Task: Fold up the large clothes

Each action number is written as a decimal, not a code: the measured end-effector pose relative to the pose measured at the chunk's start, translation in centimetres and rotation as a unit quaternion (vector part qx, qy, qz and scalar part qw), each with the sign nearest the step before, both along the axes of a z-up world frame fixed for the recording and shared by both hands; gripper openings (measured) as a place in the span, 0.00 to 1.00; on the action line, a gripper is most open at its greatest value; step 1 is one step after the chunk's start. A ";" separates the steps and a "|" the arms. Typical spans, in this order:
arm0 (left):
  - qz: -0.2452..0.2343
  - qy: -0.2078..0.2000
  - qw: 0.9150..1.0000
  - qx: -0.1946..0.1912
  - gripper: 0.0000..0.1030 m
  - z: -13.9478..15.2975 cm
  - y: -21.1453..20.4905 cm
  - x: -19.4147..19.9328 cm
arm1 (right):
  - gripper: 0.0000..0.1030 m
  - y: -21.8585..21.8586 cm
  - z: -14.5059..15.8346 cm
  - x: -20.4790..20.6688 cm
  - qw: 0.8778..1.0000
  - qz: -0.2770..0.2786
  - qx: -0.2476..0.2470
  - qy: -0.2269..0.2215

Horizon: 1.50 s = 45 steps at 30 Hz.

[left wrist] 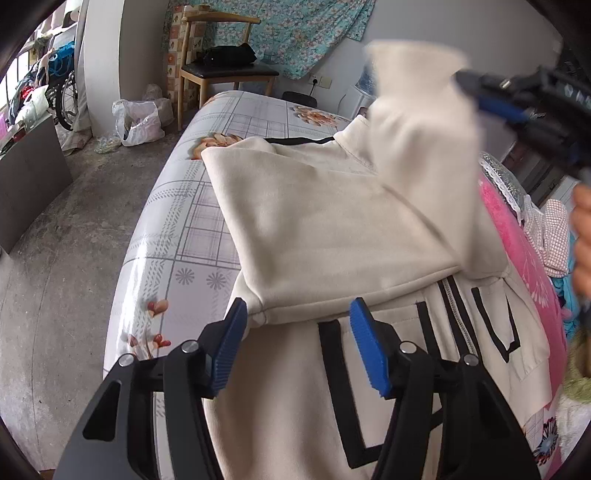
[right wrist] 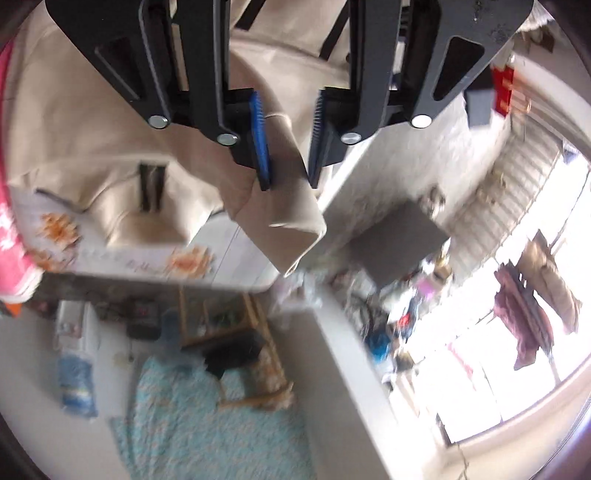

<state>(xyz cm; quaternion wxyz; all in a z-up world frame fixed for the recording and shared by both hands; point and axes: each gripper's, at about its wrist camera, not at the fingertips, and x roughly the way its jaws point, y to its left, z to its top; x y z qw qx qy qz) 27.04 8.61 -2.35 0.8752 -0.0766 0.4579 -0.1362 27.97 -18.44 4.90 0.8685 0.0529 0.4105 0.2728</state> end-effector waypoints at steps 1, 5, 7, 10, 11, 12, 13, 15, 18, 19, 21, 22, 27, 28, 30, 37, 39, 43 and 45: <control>-0.003 0.001 1.000 -0.006 0.54 0.0 0.3 -0.2 | 0.34 1.0 -2.5 0.1 0.999 0.017 -0.015 0.035; -0.021 -0.008 0.999 -0.034 0.54 0.6 0.9 -0.8 | 0.42 0.2 -6.3 -2.1 0.994 0.025 -0.014 0.104; -0.028 -0.011 0.998 -0.049 0.54 1.1 0.8 -0.5 | 0.49 -3.0 -5.7 -3.5 0.995 0.000 0.010 0.101; -0.017 -0.009 0.998 -0.055 0.54 1.6 0.2 1.4 | 0.52 -8.8 -3.9 -3.9 0.996 -0.043 0.017 0.078; -0.008 -0.005 0.999 -0.053 0.54 1.5 0.1 2.4 | 0.52 -10.7 -3.3 -3.7 0.996 -0.061 0.013 0.070; 0.005 0.003 0.999 -0.051 0.54 1.2 0.0 3.8 | 0.52 -12.7 -2.8 -3.6 0.995 -0.079 0.009 0.064; 0.019 0.013 0.999 -0.044 0.54 0.9 -0.2 4.9 | 0.52 -14.7 -2.5 -3.3 0.993 -0.101 0.003 0.058; 0.039 0.027 0.999 -0.016 0.48 0.0 -0.6 6.9 | 0.52 -18.5 -2.7 -2.1 0.988 -0.146 -0.008 0.051; 0.060 0.046 0.997 0.020 0.38 -1.4 -1.1 8.9 | 0.52 -23.4 -3.4 -0.9 0.976 -0.210 -0.035 0.047; 0.069 0.051 0.996 0.031 0.36 -1.8 -1.2 9.1 | 0.52 -24.8 -3.7 -0.5 0.971 -0.228 -0.044 0.049; 0.078 0.051 0.995 0.042 0.30 -2.2 -1.2 9.1 | 0.50 -26.9 -4.6 0.8 0.963 -0.257 -0.060 0.055; 0.081 0.047 0.994 0.048 0.28 -2.2 -1.2 8.9 | 0.46 -27.8 -5.1 1.5 0.960 -0.267 -0.064 0.061; 0.082 0.039 0.993 0.076 0.27 -2.4 -1.6 8.6 | 0.16 -29.4 -8.2 5.2 0.960 -0.262 -0.048 0.090; 0.082 0.038 0.993 0.078 0.27 -2.4 -1.6 8.6 | 0.07 -29.1 -8.4 5.5 0.962 -0.255 -0.046 0.089; 0.082 0.036 0.993 0.082 0.27 -2.4 -1.7 8.6 | 0.05 -28.7 -9.1 6.2 0.960 -0.257 -0.071 0.084; 0.071 0.028 0.995 0.068 0.28 -2.2 -1.2 8.2 | 0.09 -28.5 -9.5 5.2 0.943 -0.282 -0.162 0.073; 0.072 0.022 0.995 0.057 0.29 -1.3 -0.5 7.3 | 0.11 -28.3 -8.3 3.4 0.949 -0.269 -0.154 0.065; 0.054 0.007 0.997 0.047 0.36 0.4 0.3 3.8 | 0.47 -27.9 -6.0 -1.7 0.962 -0.236 -0.128 0.053; 0.044 0.004 0.998 0.047 0.45 0.7 0.5 1.5 | 0.57 -27.7 -5.6 -4.6 0.967 -0.219 -0.117 0.052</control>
